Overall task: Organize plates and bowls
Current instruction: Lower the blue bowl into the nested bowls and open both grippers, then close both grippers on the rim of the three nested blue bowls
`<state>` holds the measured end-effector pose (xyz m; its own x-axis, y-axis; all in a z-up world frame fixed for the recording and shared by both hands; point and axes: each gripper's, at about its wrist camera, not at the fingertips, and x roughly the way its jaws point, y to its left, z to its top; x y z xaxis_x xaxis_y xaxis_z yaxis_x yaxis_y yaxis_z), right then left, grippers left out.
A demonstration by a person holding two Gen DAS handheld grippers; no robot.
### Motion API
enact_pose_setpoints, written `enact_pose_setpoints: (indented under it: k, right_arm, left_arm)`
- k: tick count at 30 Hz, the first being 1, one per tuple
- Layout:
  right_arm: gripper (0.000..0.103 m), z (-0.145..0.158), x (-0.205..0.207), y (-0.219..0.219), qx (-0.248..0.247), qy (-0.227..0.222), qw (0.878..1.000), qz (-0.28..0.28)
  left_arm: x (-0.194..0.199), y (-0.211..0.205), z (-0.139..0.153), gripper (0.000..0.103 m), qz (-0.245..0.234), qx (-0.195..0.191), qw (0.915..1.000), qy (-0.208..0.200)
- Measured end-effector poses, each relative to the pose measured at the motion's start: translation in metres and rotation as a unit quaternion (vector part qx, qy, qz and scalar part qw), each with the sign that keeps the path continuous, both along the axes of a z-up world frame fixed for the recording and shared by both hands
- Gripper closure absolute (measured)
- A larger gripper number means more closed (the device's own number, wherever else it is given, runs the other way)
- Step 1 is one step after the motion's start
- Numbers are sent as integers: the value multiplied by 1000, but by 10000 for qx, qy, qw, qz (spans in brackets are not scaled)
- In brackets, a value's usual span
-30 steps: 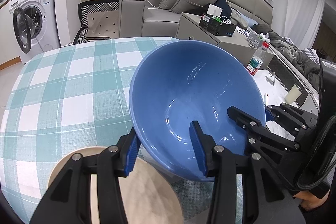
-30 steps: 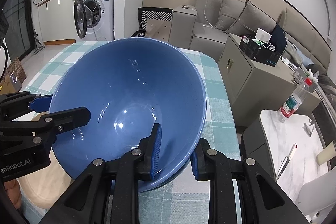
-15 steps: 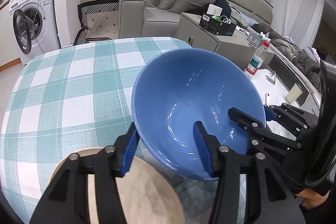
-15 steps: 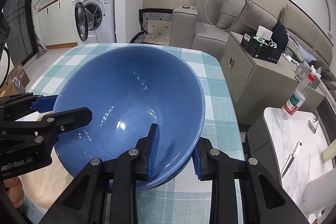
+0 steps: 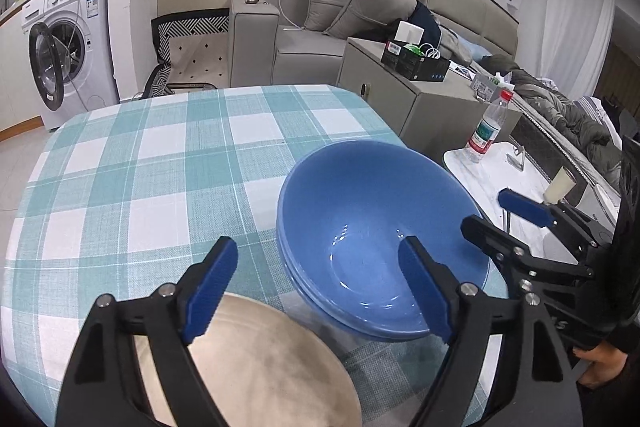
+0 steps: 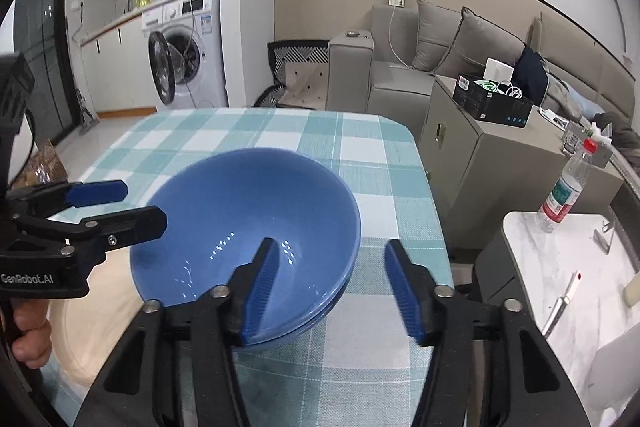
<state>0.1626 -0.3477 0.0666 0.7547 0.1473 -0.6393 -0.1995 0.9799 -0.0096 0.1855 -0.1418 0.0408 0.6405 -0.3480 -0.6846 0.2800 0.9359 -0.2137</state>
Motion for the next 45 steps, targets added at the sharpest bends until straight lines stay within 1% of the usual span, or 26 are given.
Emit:
enact_pose_setpoints:
  k: [1, 2, 6, 8, 9, 13, 17, 30, 33, 40, 45]
  right_arm:
    - [24, 2, 0, -3, 141, -21, 9999, 46]
    - [23, 4, 0, -5, 208, -13, 9998, 34]
    - [17, 11, -3, -7, 237, -74, 9996, 146]
    - [14, 13, -4, -8, 247, -87, 9995, 161]
    - [11, 13, -4, -8, 270, -83, 9995, 158]
    - [3, 10, -1, -12, 364, -13, 9992, 163]
    - [1, 7, 4, -15, 459, 47, 9989, 98]
    - [1, -8, 15, -23, 432, 268, 9987, 1]
    - [1, -14, 19, -27, 457, 400, 9981, -99]
    - [1, -23, 26, -35, 571, 568, 9965, -234]
    - [1, -29, 29, -36, 675, 672, 9952, -228]
  left_arm:
    - [0, 0, 1, 16, -1, -9, 10000, -13]
    - [0, 1, 2, 11, 10, -23, 10000, -35]
    - [1, 4, 7, 3, 51, -104, 9998, -132]
    - [2, 4, 7, 1, 36, -134, 9999, -100]
    - [3, 5, 6, 0, 20, -140, 9999, -89]
    - [2, 4, 5, 0, 4, -79, 9999, -129]
    - [4, 2, 2, 0, 2, -14, 10000, -78]
    - [11, -3, -10, 0, 87, 189, 9997, 129]
    - [12, -2, -12, 0, 170, 235, 9995, 137]
    - [18, 1, -16, 0, 183, 228, 9993, 233]
    - [24, 5, -23, 2, 192, 90, 9989, 410]
